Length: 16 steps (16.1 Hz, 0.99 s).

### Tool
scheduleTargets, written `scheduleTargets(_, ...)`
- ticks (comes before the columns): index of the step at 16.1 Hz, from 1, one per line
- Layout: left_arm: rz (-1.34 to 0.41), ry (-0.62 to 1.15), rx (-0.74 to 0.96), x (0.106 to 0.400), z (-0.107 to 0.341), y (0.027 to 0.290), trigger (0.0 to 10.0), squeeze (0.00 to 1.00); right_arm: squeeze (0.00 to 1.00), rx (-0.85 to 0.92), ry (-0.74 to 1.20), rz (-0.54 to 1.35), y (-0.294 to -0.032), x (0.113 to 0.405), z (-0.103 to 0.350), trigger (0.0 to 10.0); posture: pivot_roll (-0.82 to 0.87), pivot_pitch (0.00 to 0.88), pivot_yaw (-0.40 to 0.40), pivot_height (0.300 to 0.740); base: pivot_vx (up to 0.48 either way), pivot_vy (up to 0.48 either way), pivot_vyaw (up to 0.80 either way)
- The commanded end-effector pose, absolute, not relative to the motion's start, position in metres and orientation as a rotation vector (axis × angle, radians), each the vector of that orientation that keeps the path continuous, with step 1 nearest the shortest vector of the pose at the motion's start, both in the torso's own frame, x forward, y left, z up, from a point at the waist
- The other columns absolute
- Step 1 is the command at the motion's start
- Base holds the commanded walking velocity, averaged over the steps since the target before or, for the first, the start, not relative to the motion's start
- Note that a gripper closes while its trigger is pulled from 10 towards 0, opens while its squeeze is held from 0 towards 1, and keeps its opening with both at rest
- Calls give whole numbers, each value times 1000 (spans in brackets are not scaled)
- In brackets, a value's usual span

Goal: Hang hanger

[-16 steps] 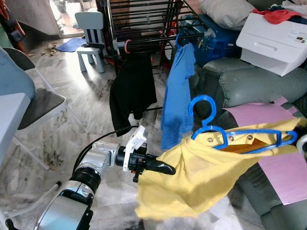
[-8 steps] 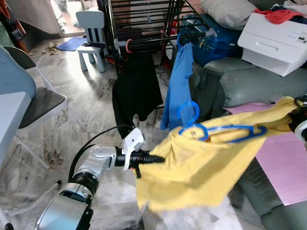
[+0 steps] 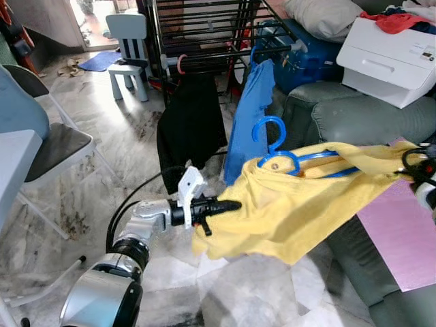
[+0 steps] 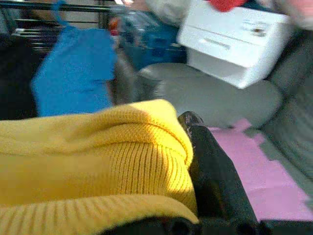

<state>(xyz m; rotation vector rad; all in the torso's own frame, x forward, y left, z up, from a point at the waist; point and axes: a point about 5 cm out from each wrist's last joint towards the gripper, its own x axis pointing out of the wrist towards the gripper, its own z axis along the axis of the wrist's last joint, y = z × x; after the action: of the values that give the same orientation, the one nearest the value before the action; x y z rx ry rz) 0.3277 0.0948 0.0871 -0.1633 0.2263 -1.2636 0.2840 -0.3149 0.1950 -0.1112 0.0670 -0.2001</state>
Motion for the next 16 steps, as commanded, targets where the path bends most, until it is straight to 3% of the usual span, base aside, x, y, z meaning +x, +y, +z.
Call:
scheduleTargets(1,-1242,116,-249,338,108,104,0,0,0,-117,93,-279,-328,278,190,0,-29,0,-17,740,0,0,0)
scheduleTargets(3,-1313,146,-319,337,112,111,0,0,0,-147,119,-301,-331,275,180,0,-25,0,-17,740,0,0,0)
scheduleTargets(6,-1488,264,-268,326,107,119,0,0,0,-130,118,-364,-341,272,176,0,-23,0,-13,740,0,0,0)
scheduleTargets(10,-1330,224,-65,333,102,117,0,0,0,-108,99,-298,-325,276,177,0,-25,0,-14,740,0,0,0)
scheduleTargets(11,-1194,209,38,338,97,108,0,0,0,-77,91,-183,-298,281,177,0,-28,0,-13,740,0,0,0)
scheduleTargets(16,-994,157,8,345,96,84,0,0,0,15,151,116,-217,281,150,0,-33,0,-16,740,0,0,0)
